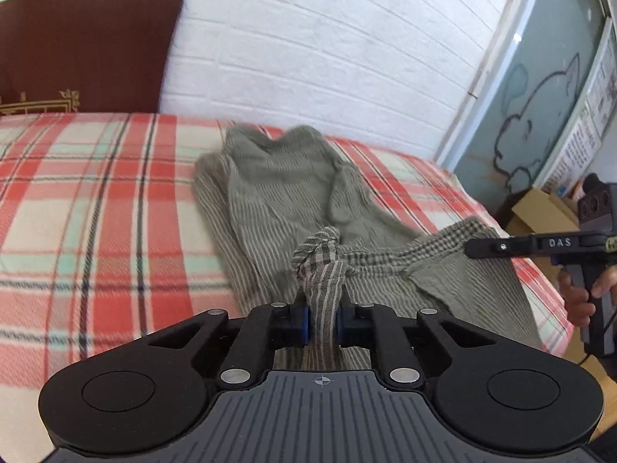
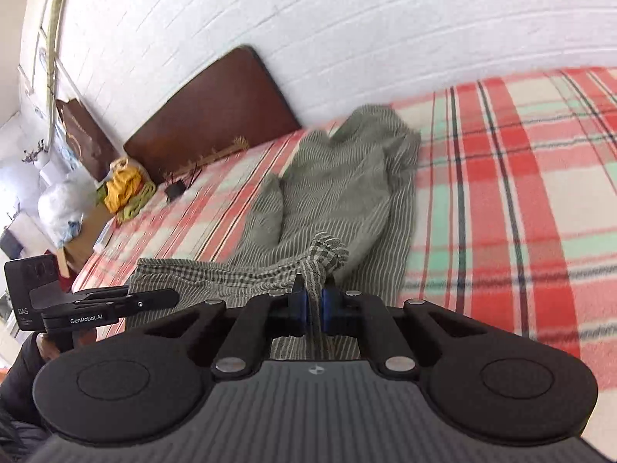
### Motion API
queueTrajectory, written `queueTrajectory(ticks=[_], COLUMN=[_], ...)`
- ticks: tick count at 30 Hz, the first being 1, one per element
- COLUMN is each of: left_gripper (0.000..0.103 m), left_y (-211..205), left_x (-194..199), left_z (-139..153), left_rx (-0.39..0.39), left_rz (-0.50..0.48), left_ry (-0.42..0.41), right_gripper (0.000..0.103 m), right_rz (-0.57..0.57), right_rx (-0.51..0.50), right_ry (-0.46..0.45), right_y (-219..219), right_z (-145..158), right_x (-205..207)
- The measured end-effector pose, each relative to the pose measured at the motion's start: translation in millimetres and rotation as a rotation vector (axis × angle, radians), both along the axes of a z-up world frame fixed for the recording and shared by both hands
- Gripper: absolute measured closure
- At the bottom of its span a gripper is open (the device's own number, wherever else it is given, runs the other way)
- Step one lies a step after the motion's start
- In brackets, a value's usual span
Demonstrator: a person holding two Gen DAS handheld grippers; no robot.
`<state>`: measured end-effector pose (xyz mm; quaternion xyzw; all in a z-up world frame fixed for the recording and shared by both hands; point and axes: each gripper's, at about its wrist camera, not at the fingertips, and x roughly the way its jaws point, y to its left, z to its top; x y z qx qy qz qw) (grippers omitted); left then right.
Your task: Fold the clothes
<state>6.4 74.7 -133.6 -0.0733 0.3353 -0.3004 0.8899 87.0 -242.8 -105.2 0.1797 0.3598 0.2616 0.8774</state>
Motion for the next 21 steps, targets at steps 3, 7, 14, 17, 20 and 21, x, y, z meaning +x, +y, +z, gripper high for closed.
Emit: queueTrajectory(ticks=[3, 7, 14, 17, 20, 21], left_gripper=[0.093, 0.077, 0.040, 0.040, 0.041, 0.042], left_y=[-3.9, -9.8, 14.6, 29.4, 27.6, 21.5], left_x=[20.6, 32.1, 19.4, 10.6, -0.2, -4.8], left_z=[-18.9, -48.4, -25.1, -3.3, 16.3, 19.6], left_rx=[0.002, 0.010, -0.019, -0.047, -0.087, -0.092], left_rz=[0.032, 0.054, 0.116, 0.158, 0.080, 0.020], left_ry=[0.059, 0.131, 0.099, 0.041, 0.003, -0.008], right_gripper=[0.095, 0.092, 0.051, 0.054, 0.064, 0.064], right_rz=[-0.022, -0.023, -0.111, -0.142, -0.079, -0.042], right_rx=[-0.006, -0.046, -0.059, -0.053, -0.011, -0.011], right_ry=[0.047, 0.143, 0.051, -0.003, -0.028, -0.028], right_y=[2.2, 9.3, -4.3, -10.8, -3.7, 3.6], right_z=[-19.5, -52.2, -29.2, -13.6, -3.7, -3.4], right_x=[18.5, 32.6, 16.2, 6.3, -2.3, -5.0])
